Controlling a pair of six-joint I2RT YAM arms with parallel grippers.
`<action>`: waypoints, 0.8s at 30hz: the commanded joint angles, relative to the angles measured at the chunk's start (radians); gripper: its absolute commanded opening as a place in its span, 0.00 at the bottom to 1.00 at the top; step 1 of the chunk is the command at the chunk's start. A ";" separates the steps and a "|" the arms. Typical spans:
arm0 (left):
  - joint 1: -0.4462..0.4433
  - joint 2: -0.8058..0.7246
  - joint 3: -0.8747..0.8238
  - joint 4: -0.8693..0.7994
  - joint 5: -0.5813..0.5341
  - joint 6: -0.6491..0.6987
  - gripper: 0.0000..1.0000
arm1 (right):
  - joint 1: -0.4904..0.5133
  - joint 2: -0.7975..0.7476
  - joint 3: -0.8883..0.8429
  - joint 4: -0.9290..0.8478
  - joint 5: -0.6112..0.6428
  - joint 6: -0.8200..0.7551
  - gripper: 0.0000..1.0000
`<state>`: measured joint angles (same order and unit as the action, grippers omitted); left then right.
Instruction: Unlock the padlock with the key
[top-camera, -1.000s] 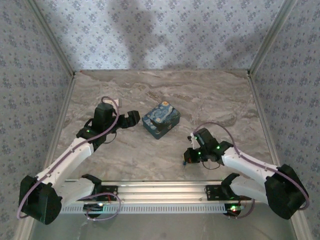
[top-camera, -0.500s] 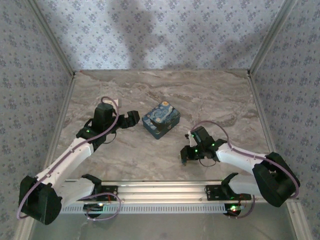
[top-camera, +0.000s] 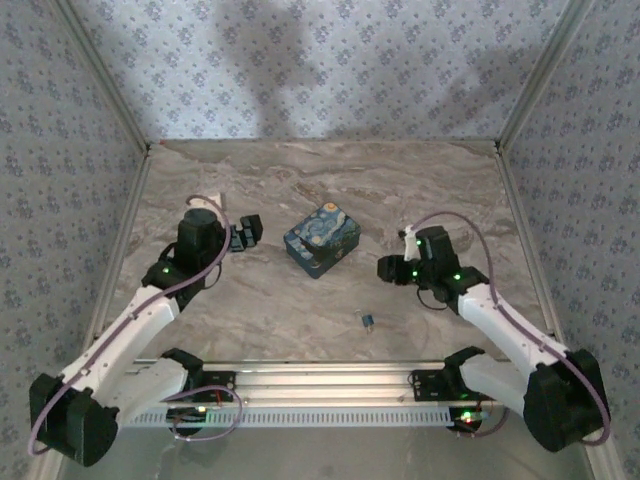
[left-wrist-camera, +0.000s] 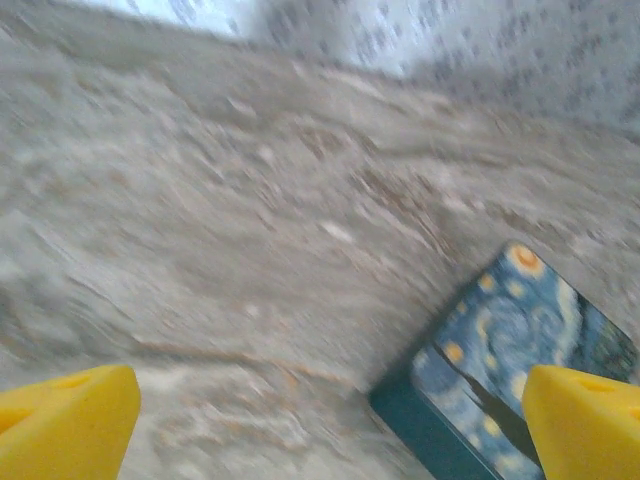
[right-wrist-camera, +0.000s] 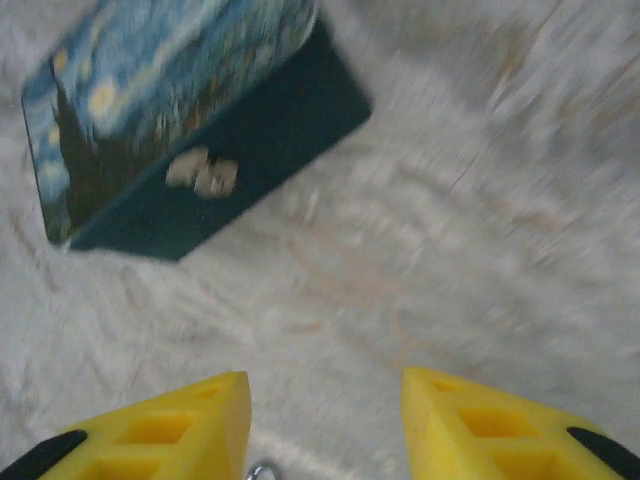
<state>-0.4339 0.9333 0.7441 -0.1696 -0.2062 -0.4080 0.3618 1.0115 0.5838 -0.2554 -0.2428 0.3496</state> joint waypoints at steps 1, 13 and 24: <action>0.020 -0.060 -0.043 0.152 -0.172 0.168 0.98 | -0.084 -0.054 0.019 -0.001 0.105 -0.092 0.51; 0.177 -0.113 -0.246 0.288 -0.217 0.349 0.98 | -0.442 -0.150 -0.162 0.335 0.255 -0.133 1.00; 0.396 0.026 -0.397 0.523 -0.056 0.315 0.98 | -0.497 0.070 -0.351 0.856 0.283 -0.233 1.00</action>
<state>-0.0669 0.9157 0.3653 0.2092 -0.3340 -0.0883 -0.1295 1.0206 0.2649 0.3550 0.0231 0.1547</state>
